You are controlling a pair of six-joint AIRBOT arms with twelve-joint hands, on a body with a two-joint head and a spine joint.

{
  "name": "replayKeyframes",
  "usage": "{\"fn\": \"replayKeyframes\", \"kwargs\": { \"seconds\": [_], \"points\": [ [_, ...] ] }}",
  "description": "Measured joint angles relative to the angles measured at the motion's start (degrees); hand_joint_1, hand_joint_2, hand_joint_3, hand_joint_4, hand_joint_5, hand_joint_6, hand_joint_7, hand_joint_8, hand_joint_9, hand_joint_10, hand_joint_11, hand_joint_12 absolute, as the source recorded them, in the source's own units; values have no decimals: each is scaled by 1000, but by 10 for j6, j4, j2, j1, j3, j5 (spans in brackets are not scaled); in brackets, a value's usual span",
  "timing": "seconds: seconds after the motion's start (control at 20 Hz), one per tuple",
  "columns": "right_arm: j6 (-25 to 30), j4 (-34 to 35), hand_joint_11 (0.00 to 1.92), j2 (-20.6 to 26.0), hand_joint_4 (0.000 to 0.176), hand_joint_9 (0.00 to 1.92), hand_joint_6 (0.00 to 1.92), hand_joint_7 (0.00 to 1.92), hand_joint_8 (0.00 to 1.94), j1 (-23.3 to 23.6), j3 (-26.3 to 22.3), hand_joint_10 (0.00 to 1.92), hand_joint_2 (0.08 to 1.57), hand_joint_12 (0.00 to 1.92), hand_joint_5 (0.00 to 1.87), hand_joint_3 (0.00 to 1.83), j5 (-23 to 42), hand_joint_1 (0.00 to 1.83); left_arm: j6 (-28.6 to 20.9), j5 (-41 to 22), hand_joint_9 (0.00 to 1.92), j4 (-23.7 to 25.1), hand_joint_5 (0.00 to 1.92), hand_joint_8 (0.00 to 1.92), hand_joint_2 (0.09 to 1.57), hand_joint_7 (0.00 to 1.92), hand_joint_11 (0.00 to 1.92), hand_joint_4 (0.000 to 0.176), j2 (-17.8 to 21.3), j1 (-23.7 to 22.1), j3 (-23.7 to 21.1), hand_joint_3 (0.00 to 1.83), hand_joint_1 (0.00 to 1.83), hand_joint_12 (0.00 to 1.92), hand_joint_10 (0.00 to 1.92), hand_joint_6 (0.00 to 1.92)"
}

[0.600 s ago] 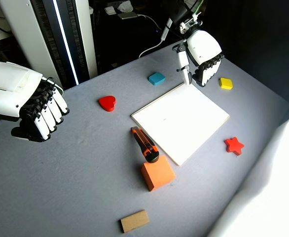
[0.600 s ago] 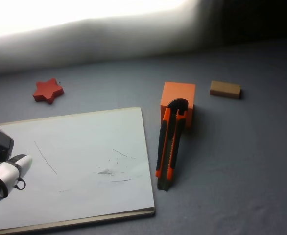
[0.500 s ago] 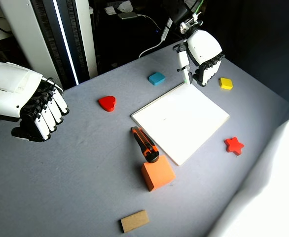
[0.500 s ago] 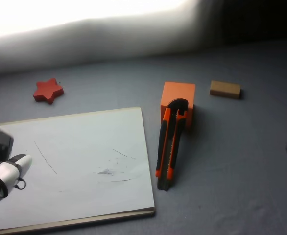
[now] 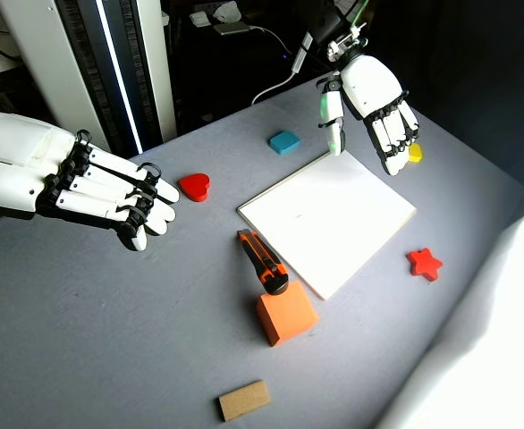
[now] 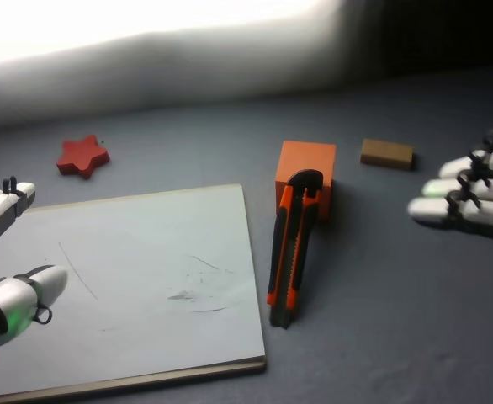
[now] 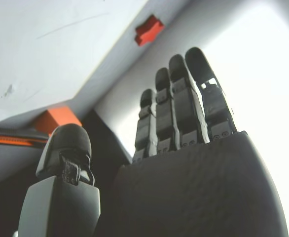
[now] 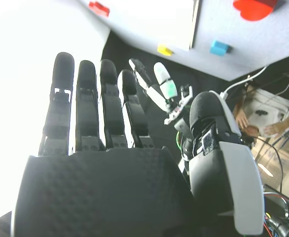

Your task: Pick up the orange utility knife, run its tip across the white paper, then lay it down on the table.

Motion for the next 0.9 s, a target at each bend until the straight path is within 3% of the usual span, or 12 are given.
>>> {"fn": "replayKeyframes", "kwargs": {
  "seconds": [0.05,0.1,0.25,0.35,0.45,0.6,0.7,0.85,0.9],
  "points": [
    [0,-2,0,-13,0,11,0,41,3,15,7,61,1119,100,0,0,-5,493,0,0,244,-3,109,2,1315,197,0,43,0,-1,0,0,233,895,1,1],
    [1,-20,0,-30,0,1,0,7,0,35,20,11,1108,19,0,0,-10,546,0,-1,240,-3,105,1,1319,198,0,36,0,-2,-2,0,210,883,0,0],
    [22,-111,0,-97,0,0,0,0,0,102,76,0,1010,0,0,0,-51,943,0,-4,170,-6,107,2,1326,179,0,11,-3,-4,-4,2,199,657,5,0],
    [41,-156,0,-132,0,0,0,0,0,147,105,0,1003,0,0,0,-88,1033,0,2,154,-3,108,0,1321,178,0,6,-3,-4,-7,0,205,572,3,1],
    [89,-249,0,-164,0,0,0,0,0,197,140,0,999,0,0,0,-110,1097,0,9,80,-1,67,2,1325,116,0,0,-3,-4,-7,2,184,376,3,2],
    [337,-491,0,-211,0,0,0,0,0,258,177,0,971,0,0,0,-140,1111,22,10,41,-4,2,1,1317,83,0,0,-5,-20,-11,0,194,245,0,0],
    [455,-603,0,-237,0,0,0,0,0,281,195,0,976,0,0,0,-130,1133,30,8,23,1,0,1,1319,55,0,0,-13,-32,-10,1,157,165,3,0],
    [575,-695,0,-263,0,0,0,0,0,297,212,0,978,0,0,0,-125,1116,30,12,9,3,0,0,1306,1,0,0,-18,-41,-10,0,160,124,3,0],
    [618,-754,0,-292,0,0,0,0,0,299,225,0,977,0,0,0,-127,1117,31,7,11,1,0,0,1306,0,0,0,-30,-49,-10,0,155,118,4,0]
  ]
}}
